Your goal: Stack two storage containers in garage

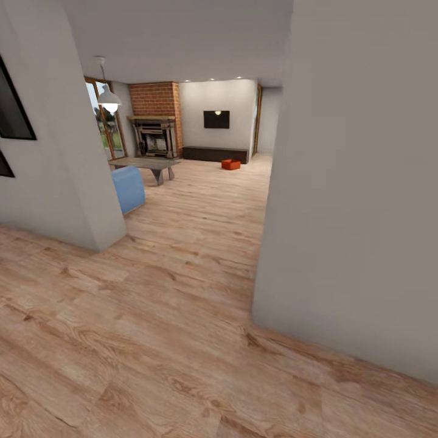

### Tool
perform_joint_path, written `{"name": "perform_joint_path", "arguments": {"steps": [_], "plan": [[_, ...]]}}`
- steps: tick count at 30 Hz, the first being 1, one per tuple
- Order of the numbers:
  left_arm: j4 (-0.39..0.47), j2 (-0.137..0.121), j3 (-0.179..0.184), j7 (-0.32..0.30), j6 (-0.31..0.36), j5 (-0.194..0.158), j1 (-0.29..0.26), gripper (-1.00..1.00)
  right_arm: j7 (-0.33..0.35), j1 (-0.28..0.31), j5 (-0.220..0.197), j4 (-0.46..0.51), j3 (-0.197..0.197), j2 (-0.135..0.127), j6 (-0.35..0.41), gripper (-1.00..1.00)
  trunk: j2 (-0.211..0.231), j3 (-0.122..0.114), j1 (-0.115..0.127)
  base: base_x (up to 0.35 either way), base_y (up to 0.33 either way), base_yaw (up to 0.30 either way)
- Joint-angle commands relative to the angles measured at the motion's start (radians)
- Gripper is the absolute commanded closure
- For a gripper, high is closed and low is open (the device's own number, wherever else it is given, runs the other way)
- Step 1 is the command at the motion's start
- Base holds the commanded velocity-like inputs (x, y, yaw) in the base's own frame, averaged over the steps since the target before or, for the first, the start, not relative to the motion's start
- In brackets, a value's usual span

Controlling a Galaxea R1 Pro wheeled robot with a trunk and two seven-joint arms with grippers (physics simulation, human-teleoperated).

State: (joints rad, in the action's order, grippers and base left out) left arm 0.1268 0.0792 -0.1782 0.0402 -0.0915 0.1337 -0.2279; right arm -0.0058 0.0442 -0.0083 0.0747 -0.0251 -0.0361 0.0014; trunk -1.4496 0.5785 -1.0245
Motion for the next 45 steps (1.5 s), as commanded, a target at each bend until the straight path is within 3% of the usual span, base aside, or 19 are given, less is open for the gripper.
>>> {"name": "perform_joint_path", "arguments": {"steps": [1, 45], "plan": [[-0.001, 0.001, -0.007, 0.003, -0.004, 0.01, -0.001, -1.0, -0.001, 0.0, -0.001, 0.0, -0.003, 0.0, 0.0, -1.0, 0.0, 0.001, 0.0, 0.302, 0.171, 0.001], [-0.001, -0.002, -0.007, 0.003, -0.005, 0.01, -0.001, -1.0, 0.0, 0.0, -0.002, 0.0, 0.0, -0.001, 0.0, -1.0, 0.0, -0.004, 0.0, 0.301, 0.183, 0.0]]}}
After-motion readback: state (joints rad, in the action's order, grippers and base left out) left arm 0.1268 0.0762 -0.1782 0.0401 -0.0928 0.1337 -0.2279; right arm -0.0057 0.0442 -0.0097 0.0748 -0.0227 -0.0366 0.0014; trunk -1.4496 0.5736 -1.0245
